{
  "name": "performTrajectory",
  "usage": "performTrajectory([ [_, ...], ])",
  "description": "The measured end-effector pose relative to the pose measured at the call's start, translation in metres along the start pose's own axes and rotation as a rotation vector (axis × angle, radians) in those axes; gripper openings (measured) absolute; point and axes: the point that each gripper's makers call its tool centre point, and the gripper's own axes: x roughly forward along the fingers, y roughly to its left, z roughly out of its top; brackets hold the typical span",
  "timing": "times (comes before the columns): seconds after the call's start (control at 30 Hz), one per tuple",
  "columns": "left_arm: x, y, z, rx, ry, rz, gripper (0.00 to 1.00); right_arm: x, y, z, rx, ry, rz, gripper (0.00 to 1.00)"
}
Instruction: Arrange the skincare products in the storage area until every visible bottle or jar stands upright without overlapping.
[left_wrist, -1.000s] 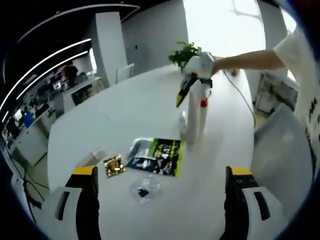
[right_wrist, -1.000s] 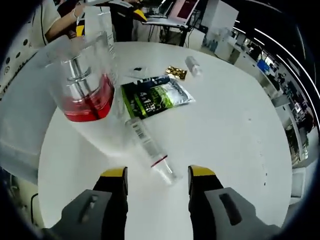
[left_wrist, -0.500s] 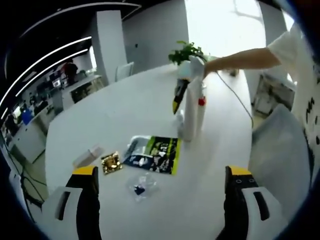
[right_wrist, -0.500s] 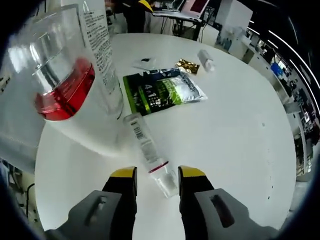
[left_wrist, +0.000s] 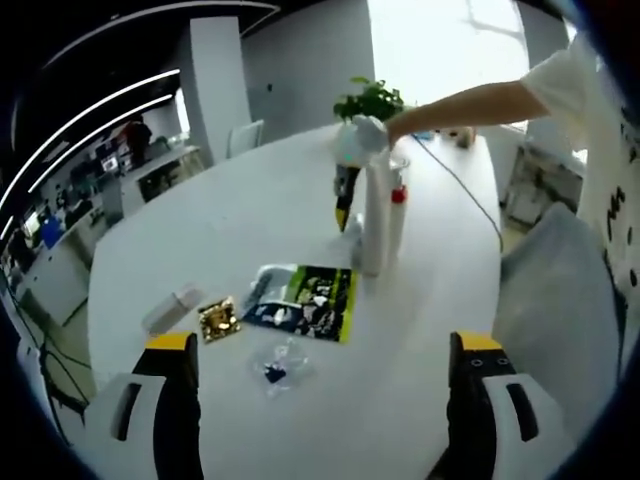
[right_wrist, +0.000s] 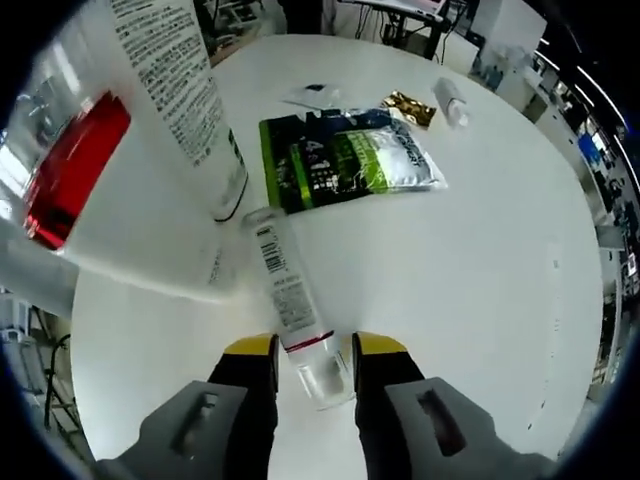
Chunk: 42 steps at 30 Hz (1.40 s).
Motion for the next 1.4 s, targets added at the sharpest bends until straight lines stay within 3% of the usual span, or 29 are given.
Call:
performTrajectory([
  [0.13, 0.001, -0.001, -0.001, -0.001, 0.004, -0.004, 0.95, 0.002, -0.003, -0.002, 0.016, 0.009, 0.035, 0.28],
  [0.37, 0.002, 0.0, -0.001, 0.02, 0.02, -0.008, 0.95, 0.002, 0.002, 0.0, 0.007, 0.023, 0.04, 0.25],
  [0.57, 0.004, -0.004, 0.0, 0.022, 0.022, -0.023, 0.93, 0.003, 0.001, 0.0, -0.01, 0.074, 0.032, 0.24],
  [0.83, 0.006, -0.01, -0.002, 0.019, 0.029, -0.035, 0.92, 0.002, -0.001, -0.002, 0.013, 0.021, 0.019, 0.2],
  [1.4, 0.002, -0.019, 0.004, 0.03, 0.005, -0.045, 0.91, -0.003, 0.004, -0.003, 0.125, 0.04, -0.044, 0.18],
])
